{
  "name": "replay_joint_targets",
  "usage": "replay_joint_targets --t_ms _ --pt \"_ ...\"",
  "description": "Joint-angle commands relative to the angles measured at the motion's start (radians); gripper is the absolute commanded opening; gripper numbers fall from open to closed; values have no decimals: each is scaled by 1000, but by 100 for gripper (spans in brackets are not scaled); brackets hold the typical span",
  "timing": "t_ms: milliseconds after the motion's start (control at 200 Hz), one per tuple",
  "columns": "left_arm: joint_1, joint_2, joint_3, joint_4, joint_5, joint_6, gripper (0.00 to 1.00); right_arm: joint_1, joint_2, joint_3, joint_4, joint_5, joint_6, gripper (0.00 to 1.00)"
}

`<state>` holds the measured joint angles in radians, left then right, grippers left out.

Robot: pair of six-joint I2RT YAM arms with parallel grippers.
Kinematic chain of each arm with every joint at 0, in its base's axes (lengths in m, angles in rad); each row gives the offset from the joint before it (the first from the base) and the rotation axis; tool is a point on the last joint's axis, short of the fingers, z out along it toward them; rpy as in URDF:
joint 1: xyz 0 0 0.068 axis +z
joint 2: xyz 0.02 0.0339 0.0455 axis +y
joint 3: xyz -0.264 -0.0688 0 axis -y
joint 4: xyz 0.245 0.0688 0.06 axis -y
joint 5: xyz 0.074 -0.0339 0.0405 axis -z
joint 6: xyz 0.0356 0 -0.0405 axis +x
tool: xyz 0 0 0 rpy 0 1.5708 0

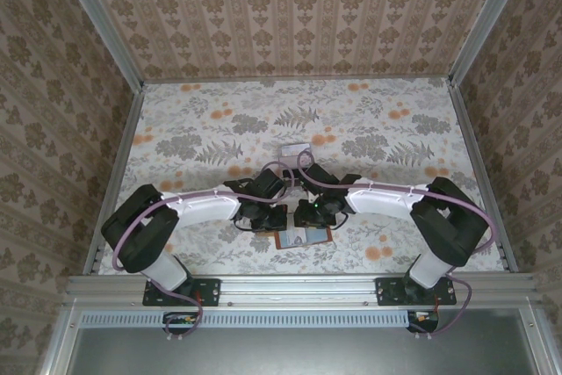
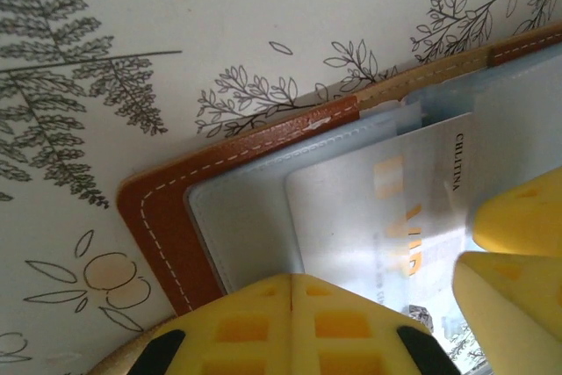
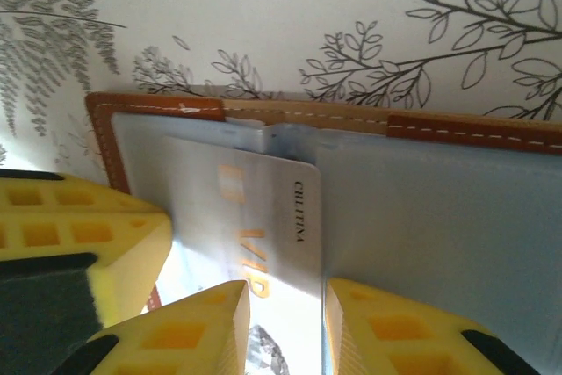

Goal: Take the credit cards out of the card holder

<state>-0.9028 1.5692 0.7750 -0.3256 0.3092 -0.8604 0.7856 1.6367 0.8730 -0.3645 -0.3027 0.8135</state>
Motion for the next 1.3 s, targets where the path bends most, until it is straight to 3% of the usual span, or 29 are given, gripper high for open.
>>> replay_joint_targets --t_ms 0,280,550,925,1085,1295 --pt "-3 14 4 -71 -34 13 3 -4 20 -13 -19 9 -16 31" --pt "-2 22 1 -90 -37 24 3 -13 -1 -66 139 -115 33 26" --pt "-3 22 4 -98 -41 30 3 -19 -66 -86 193 -159 67 22" --pt "-2 15 4 -104 -45 33 3 -27 -35 -88 201 -171 52 9" --pt "-1 16 5 -108 -44 34 3 -35 -58 -88 148 -131 23 2" --pt "-1 7 7 -116 -42 43 3 -45 -115 -30 -80 38 -89 0"
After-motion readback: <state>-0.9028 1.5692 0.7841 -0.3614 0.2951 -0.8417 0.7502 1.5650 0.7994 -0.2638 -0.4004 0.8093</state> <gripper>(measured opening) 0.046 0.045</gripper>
